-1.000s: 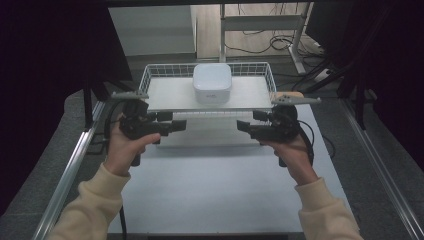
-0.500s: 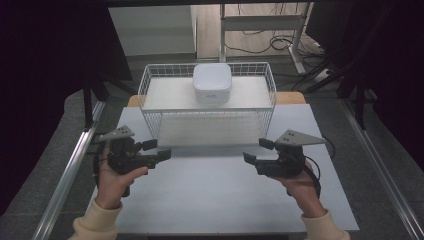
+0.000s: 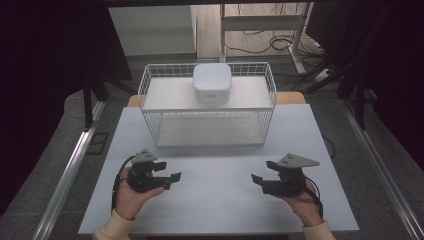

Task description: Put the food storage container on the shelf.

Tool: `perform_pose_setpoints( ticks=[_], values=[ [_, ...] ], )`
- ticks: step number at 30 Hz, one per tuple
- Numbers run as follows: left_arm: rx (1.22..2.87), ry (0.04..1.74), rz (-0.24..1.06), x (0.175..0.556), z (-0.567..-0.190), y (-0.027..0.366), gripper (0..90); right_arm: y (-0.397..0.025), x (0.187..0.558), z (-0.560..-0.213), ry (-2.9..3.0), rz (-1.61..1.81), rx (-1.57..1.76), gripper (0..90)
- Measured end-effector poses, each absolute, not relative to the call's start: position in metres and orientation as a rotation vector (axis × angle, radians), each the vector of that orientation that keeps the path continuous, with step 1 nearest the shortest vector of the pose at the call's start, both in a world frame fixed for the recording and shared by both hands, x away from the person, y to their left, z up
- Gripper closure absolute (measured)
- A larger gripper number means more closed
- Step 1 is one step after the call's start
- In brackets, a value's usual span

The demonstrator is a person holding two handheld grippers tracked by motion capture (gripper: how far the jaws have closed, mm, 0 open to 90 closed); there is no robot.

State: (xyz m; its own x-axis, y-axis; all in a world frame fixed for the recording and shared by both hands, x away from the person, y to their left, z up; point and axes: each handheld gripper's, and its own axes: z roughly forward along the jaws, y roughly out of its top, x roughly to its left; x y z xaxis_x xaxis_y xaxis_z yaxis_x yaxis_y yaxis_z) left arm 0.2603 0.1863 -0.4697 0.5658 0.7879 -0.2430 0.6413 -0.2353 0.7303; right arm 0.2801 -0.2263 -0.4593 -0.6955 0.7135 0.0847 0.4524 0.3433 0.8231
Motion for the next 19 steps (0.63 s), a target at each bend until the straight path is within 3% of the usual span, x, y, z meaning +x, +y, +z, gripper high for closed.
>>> perform_pose_setpoints(
  ticks=[6,19],
  values=[
    [1.976,1.179,0.228,0.259,-0.483,0.189,27.1,-0.234,0.285,-0.479,2.34,1.235,1.091,26.2],
    [1.952,1.159,0.283,0.254,-0.472,0.193,26.8,-0.231,0.282,-0.477,2.333,1.25,1.038,25.6]
  ],
)
